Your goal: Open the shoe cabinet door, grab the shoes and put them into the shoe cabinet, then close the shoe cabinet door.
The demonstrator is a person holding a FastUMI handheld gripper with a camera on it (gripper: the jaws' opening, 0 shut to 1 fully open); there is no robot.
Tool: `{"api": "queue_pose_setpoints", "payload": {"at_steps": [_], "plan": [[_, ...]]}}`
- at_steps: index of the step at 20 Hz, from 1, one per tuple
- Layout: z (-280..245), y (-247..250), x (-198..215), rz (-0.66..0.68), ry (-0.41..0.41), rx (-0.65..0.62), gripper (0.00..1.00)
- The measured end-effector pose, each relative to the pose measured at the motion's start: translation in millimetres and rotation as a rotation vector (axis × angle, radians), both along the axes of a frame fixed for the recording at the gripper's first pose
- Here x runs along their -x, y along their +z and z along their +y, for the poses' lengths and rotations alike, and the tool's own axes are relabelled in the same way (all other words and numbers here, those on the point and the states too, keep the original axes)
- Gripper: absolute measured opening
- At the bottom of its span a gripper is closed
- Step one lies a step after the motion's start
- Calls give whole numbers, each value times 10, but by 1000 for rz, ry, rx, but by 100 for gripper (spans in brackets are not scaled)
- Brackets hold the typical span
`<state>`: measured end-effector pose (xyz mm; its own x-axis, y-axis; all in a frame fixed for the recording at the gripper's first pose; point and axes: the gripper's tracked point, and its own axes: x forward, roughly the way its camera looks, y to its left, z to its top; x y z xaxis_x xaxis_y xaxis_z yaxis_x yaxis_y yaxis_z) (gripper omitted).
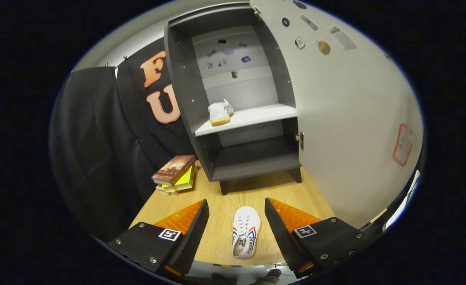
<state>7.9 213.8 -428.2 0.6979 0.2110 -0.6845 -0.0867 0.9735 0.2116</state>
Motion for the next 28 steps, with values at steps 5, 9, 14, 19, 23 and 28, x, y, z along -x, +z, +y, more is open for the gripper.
{"api": "queue_pose_setpoints", "payload": {"at_steps": [5,9,14,19,23,28], "plan": [[292,-725,88,96,88,30,86],[513,-1293,258,214,146,32,78],[631,-1862,427,333,177,88,66],[595,-2178,429,366,56,121,40],[558,-2285,330,400,-18,93,22],[561,-2228,296,430,16,95,1]]}}
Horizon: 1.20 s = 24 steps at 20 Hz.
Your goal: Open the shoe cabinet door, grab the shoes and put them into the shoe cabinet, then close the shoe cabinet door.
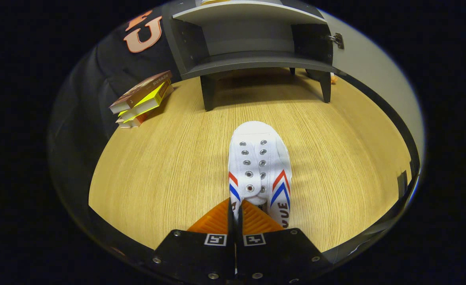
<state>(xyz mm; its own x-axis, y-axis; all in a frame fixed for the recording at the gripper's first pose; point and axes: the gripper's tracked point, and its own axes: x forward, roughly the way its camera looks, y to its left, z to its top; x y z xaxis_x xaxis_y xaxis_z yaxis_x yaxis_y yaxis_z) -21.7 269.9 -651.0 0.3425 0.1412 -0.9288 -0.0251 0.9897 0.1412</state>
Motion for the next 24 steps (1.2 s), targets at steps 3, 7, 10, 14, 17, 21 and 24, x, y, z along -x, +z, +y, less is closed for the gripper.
{"api": "queue_pose_setpoints", "payload": {"at_steps": [3,7,10,14,17,21,24], "plan": [[-55,203,-197,-37,0,9,1],[-117,542,-460,-86,-29,-18,0],[-203,834,-620,-136,-45,-37,1],[-262,1188,-824,-183,-56,-47,0],[-293,1457,-913,-207,-61,-69,0],[-370,1990,-1120,-280,-66,-83,0],[-399,2366,-1299,-341,-49,-80,0]]}}
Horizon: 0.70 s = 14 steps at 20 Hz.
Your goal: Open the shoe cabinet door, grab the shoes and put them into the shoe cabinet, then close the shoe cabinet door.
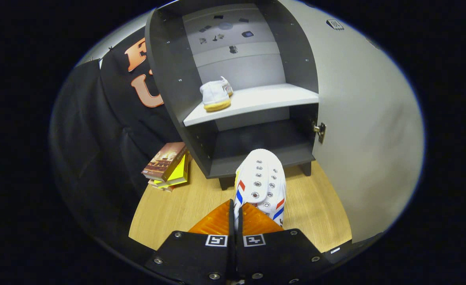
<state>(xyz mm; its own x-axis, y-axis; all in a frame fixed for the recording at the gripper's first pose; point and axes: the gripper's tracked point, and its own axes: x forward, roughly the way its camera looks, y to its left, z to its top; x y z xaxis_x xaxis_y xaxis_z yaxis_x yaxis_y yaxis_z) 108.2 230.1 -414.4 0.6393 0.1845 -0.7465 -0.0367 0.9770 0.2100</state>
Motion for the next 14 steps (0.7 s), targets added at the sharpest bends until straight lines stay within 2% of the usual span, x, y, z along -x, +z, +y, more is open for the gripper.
{"api": "queue_pose_setpoints", "payload": {"at_steps": [6,14], "plan": [[-136,642,-514,-139,16,72,0],[-219,897,-1483,-208,24,163,0]]}}
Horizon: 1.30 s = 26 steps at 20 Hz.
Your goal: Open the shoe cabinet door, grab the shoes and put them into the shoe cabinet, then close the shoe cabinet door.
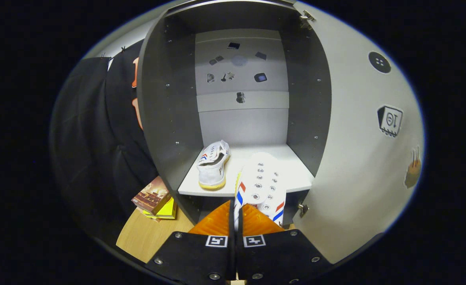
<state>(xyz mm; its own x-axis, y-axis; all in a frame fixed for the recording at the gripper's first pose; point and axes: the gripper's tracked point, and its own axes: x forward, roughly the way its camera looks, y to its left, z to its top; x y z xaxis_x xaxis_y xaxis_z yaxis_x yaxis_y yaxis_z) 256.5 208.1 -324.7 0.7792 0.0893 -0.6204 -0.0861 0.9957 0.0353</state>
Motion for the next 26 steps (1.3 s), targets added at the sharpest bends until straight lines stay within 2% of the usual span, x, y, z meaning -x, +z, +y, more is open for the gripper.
{"api": "queue_pose_setpoints", "payload": {"at_steps": [6,12,16,20,22,24,25,26], "plan": [[-10,-229,-768,15,-32,-8,0],[-114,-453,-1412,34,-37,44,0],[-133,-696,-1722,60,-44,50,0],[-133,-929,-1829,100,-29,67,0],[-161,-936,-1796,108,-35,92,8],[-141,-825,-1734,94,-7,126,15],[-95,-765,-1720,78,15,116,25],[-65,-678,-1686,65,25,107,29]]}}
